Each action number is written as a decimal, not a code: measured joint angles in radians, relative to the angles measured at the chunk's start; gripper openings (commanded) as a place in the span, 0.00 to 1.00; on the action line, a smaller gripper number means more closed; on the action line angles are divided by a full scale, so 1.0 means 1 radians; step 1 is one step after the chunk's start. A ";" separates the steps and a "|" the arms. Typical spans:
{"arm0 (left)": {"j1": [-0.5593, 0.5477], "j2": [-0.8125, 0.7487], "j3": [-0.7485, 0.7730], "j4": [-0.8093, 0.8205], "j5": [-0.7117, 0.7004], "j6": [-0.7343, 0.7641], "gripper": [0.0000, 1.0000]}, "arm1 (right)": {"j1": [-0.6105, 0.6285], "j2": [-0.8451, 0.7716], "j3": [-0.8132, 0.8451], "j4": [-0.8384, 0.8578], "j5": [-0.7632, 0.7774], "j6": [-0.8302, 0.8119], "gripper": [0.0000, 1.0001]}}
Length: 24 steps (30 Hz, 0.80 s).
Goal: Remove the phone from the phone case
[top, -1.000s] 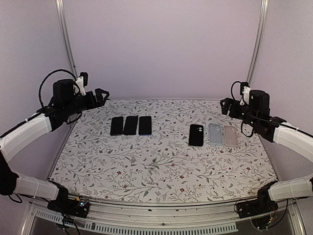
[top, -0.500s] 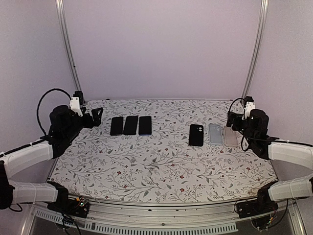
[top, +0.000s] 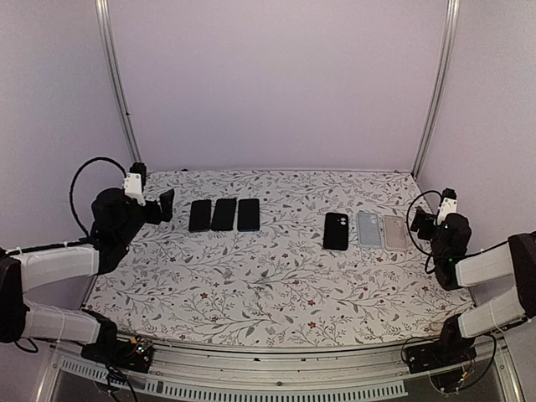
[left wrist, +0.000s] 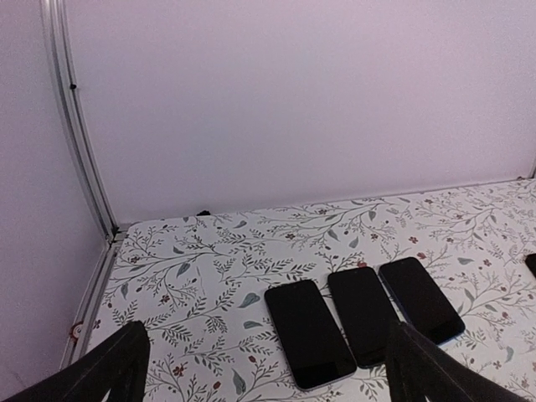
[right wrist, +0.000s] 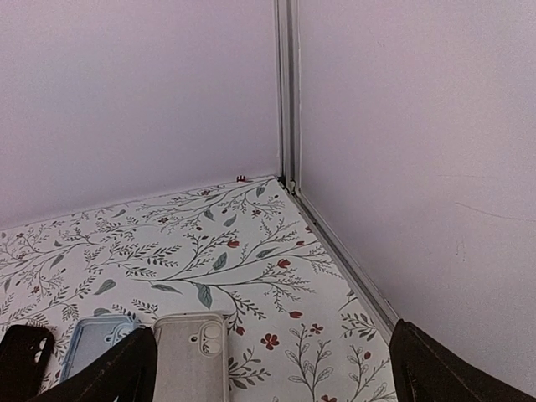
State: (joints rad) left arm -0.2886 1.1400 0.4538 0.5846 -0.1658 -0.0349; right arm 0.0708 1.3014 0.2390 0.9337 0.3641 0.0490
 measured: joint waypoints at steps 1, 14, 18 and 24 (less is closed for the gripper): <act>0.006 0.009 -0.003 0.011 -0.005 -0.002 0.99 | 0.000 0.021 -0.009 0.044 -0.005 -0.010 0.99; 0.061 0.079 -0.082 0.193 -0.147 0.002 0.99 | -0.019 0.226 -0.018 0.345 -0.144 -0.063 0.99; 0.076 0.121 -0.098 0.261 -0.200 0.023 0.99 | -0.024 0.239 -0.018 0.353 -0.167 -0.066 0.99; 0.109 0.217 -0.153 0.393 -0.248 0.069 0.99 | -0.026 0.239 -0.018 0.366 -0.180 -0.068 0.99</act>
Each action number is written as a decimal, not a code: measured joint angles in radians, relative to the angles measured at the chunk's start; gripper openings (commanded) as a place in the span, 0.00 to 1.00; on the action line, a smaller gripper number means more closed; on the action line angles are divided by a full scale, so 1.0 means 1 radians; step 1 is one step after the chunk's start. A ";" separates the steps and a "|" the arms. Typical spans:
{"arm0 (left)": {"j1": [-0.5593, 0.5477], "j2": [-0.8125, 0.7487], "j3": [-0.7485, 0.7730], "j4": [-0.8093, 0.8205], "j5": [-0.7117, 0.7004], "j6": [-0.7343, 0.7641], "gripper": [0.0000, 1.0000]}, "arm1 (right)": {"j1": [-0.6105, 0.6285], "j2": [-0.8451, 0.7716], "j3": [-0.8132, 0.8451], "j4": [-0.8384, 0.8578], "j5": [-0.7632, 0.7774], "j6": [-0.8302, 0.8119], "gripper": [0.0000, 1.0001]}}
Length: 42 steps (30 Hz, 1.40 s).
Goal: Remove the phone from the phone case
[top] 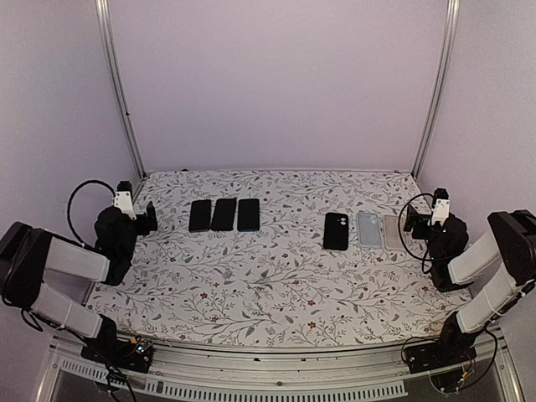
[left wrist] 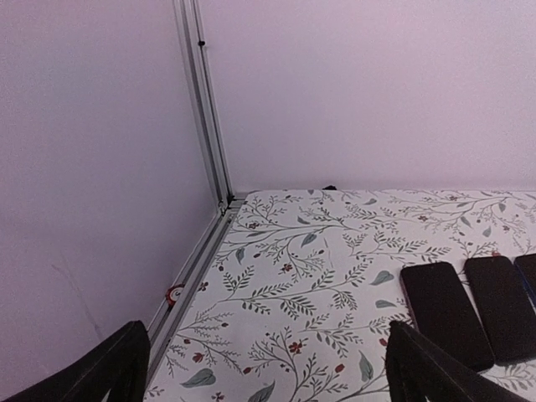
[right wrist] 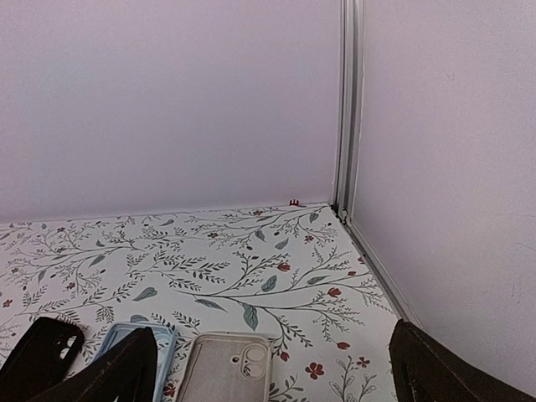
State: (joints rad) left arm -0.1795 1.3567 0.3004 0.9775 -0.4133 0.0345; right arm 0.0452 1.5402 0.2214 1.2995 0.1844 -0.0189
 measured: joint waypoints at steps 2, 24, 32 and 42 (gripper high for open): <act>0.007 0.036 -0.023 0.059 -0.006 0.010 0.99 | 0.000 0.000 0.000 0.004 -0.002 0.000 0.99; 0.083 0.215 -0.091 0.379 0.080 0.019 0.99 | 0.000 0.000 0.000 0.010 -0.005 -0.001 0.99; 0.087 0.215 -0.091 0.379 0.108 0.017 0.99 | 0.000 0.000 0.000 0.010 -0.005 -0.001 0.99; 0.087 0.215 -0.091 0.379 0.114 0.017 0.99 | 0.000 0.000 0.000 0.010 -0.005 -0.001 0.99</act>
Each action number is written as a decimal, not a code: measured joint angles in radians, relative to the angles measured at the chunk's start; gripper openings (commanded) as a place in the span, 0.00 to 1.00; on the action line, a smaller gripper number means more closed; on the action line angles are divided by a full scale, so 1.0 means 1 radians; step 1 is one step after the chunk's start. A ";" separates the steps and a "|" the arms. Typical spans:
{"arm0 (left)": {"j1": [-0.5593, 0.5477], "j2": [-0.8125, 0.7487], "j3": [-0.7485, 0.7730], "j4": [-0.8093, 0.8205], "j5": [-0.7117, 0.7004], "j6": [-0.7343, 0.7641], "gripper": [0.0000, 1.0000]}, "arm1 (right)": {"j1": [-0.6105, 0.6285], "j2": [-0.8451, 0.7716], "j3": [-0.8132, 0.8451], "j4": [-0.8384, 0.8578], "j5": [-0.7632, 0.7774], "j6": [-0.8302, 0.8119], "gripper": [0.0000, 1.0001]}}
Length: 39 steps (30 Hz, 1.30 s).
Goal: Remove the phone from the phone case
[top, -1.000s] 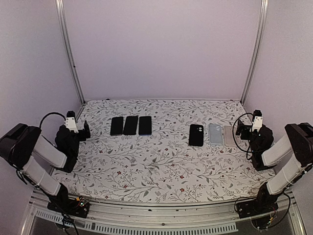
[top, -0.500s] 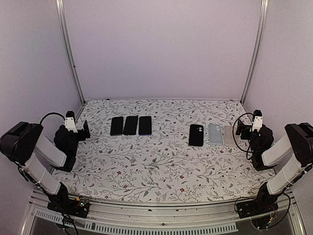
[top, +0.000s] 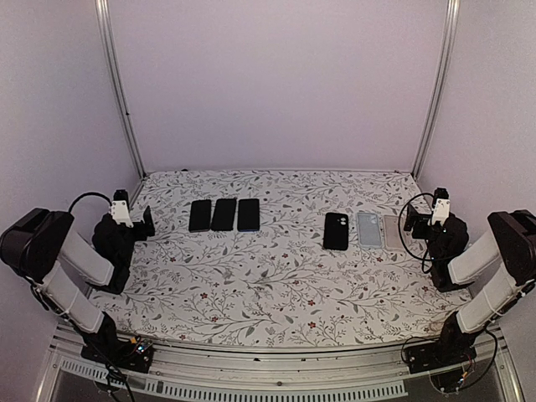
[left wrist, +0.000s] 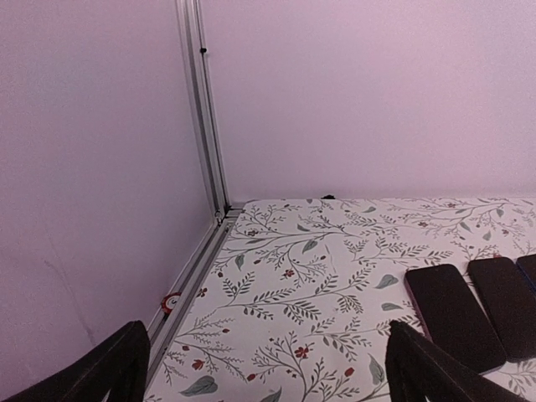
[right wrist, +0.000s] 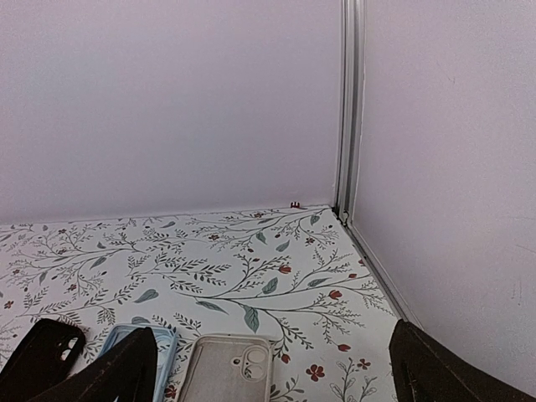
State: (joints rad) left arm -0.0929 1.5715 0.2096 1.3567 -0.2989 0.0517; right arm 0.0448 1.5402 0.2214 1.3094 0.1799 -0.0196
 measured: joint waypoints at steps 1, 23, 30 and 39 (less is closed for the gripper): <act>0.000 0.000 0.000 0.000 0.000 0.000 0.99 | 0.000 0.000 0.000 0.000 0.000 0.000 0.99; 0.019 0.000 0.006 -0.001 0.042 -0.009 0.99 | 0.000 0.000 0.000 0.000 -0.003 0.000 0.99; 0.020 0.000 0.007 -0.002 0.048 -0.011 0.99 | 0.000 0.000 0.000 0.000 -0.003 0.000 0.99; 0.021 0.000 0.007 -0.002 0.048 -0.012 0.99 | 0.000 0.000 0.000 0.000 -0.003 0.000 0.99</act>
